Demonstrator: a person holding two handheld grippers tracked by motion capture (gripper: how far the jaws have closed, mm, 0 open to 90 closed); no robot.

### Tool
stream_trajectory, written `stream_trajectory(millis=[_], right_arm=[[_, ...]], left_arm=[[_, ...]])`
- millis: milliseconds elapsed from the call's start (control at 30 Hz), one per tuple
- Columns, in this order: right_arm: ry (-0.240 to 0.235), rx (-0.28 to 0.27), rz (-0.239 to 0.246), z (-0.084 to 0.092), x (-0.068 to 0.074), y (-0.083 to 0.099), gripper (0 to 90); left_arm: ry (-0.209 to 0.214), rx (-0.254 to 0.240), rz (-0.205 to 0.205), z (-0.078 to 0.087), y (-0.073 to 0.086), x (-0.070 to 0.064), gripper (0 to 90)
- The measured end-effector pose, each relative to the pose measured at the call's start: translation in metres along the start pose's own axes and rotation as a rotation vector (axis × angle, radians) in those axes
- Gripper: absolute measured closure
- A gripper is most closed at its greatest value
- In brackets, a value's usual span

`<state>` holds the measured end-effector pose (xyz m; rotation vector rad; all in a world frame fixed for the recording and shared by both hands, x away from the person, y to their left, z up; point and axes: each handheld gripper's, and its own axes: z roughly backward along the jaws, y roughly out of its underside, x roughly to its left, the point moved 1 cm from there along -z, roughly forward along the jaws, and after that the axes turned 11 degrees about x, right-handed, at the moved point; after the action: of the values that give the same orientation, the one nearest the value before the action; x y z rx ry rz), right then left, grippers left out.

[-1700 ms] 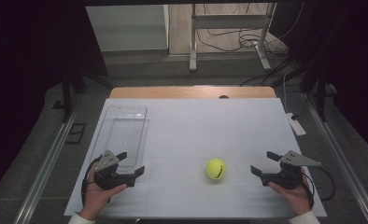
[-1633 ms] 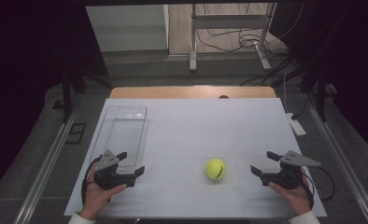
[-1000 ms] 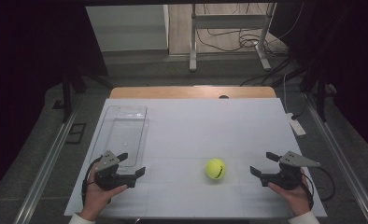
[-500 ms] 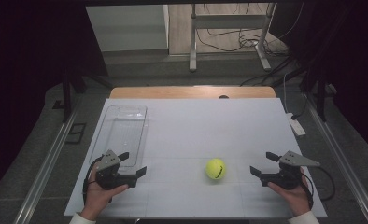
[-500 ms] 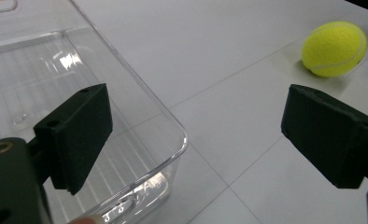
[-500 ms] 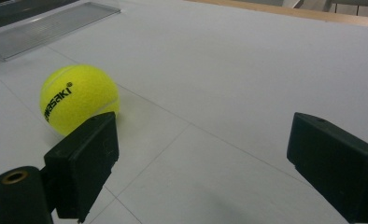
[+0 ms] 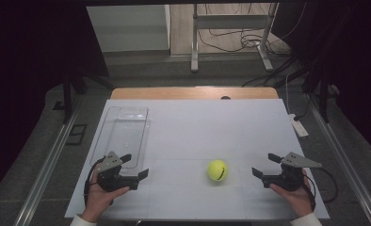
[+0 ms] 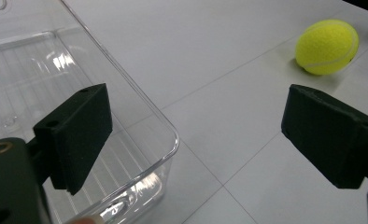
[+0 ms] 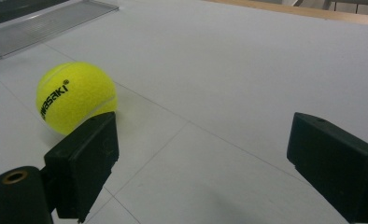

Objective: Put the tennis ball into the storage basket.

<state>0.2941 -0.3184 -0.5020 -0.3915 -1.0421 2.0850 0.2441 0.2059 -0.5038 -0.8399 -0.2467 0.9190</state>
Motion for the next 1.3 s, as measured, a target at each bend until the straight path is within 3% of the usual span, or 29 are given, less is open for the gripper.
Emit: stream_trajectory(millis=[400,700,1300], right_arm=[[-0.001,0.001,0.005,0.0,0.0,0.0,9.4],[0.0,0.005,0.007,-0.001,0.0,-0.001,9.4],[0.002,0.005,0.005,0.0,-0.001,0.0,9.4]], left_arm=[[0.002,0.008,0.002,-0.002,-0.004,-0.001,10.0],[0.05,0.015,-0.021,-0.003,-0.019,-0.011,10.0],[0.101,0.041,-0.085,-0.009,-0.043,-0.024,10.0]])
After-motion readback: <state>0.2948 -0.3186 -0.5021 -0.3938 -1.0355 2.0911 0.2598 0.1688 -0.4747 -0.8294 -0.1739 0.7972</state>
